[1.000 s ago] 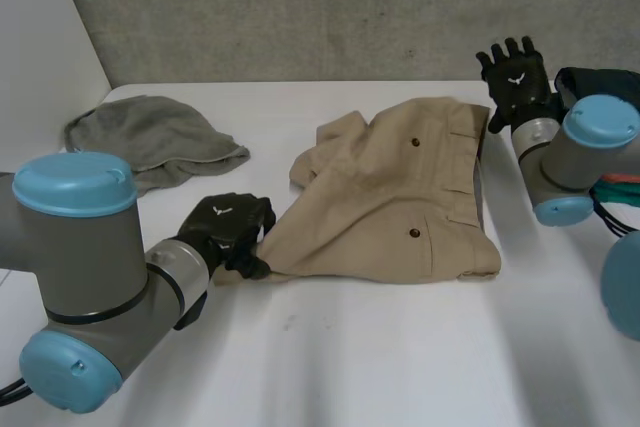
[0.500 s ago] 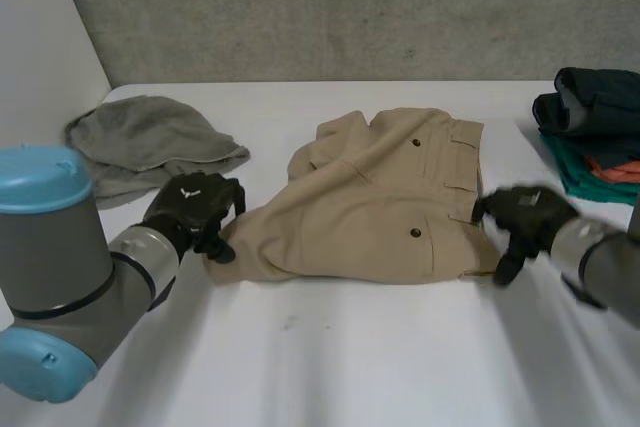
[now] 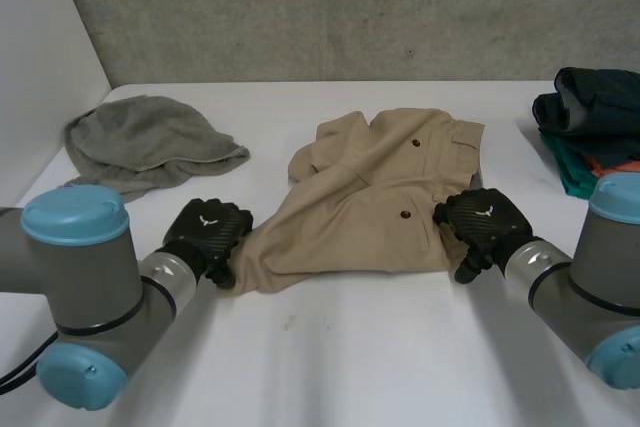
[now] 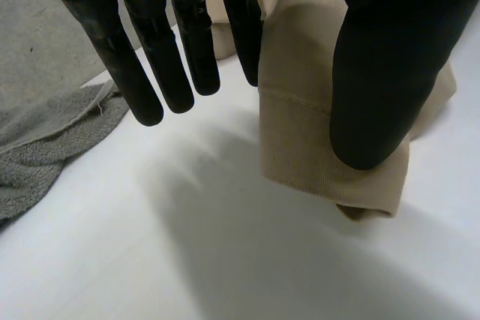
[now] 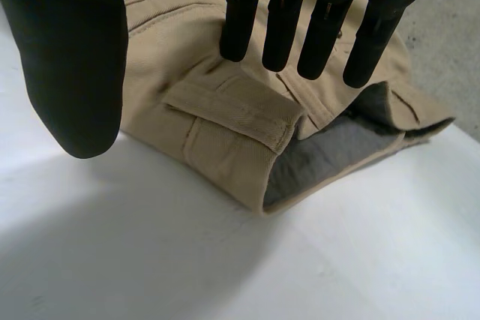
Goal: Fold the laundry.
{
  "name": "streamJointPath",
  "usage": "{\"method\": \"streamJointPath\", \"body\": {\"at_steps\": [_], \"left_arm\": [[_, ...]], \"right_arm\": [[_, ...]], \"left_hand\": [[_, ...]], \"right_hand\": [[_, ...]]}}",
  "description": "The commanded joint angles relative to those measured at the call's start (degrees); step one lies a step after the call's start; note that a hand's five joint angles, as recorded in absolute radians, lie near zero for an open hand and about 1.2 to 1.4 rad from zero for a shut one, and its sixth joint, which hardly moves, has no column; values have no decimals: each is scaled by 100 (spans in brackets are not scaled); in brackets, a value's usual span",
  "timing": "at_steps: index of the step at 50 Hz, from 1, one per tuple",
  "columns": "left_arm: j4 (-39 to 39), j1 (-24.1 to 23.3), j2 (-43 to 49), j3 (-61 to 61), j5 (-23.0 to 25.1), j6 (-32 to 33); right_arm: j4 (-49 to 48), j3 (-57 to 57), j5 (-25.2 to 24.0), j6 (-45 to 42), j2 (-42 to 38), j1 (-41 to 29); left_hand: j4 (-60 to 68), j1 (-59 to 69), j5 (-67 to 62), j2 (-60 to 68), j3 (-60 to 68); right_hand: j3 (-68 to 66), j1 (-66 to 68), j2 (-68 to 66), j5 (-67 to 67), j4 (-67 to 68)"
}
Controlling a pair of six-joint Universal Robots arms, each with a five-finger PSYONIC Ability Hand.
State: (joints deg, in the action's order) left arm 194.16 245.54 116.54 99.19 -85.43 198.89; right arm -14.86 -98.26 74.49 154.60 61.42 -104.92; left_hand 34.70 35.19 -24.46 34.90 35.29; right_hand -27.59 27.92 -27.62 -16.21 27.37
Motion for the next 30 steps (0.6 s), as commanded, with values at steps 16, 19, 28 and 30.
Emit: {"method": "streamJointPath", "body": {"at_steps": [16, 19, 28, 30], "left_arm": [[184, -348, 616, -1024, -78, 106], [114, -392, 214, -1278, -96, 45], [70, -436, -1389, -1886, -114, -263], [87, -445, -1906, -1991, -96, -517]], "right_arm": [[-975, 607, 373, -1178, -650, -116], [-1098, 668, 444, -1152, 35, -116], [-178, 1413, 453, -1046, 1398, -134], [306, 1687, 435, -845, 1601, -125]], "left_hand": [[4530, 4481, -4554, 4510, 4471], [4530, 4481, -4554, 4510, 4471], [4530, 4481, -4554, 4510, 4471], [4530, 4481, -4554, 4510, 4471]], "right_hand": [[-5241, 5208, -5238, -5379, 5263], [-5241, 5208, -5238, -5379, 5263], [-5241, 5208, -5238, -5379, 5263], [-5241, 5208, -5238, -5379, 5263]]}}
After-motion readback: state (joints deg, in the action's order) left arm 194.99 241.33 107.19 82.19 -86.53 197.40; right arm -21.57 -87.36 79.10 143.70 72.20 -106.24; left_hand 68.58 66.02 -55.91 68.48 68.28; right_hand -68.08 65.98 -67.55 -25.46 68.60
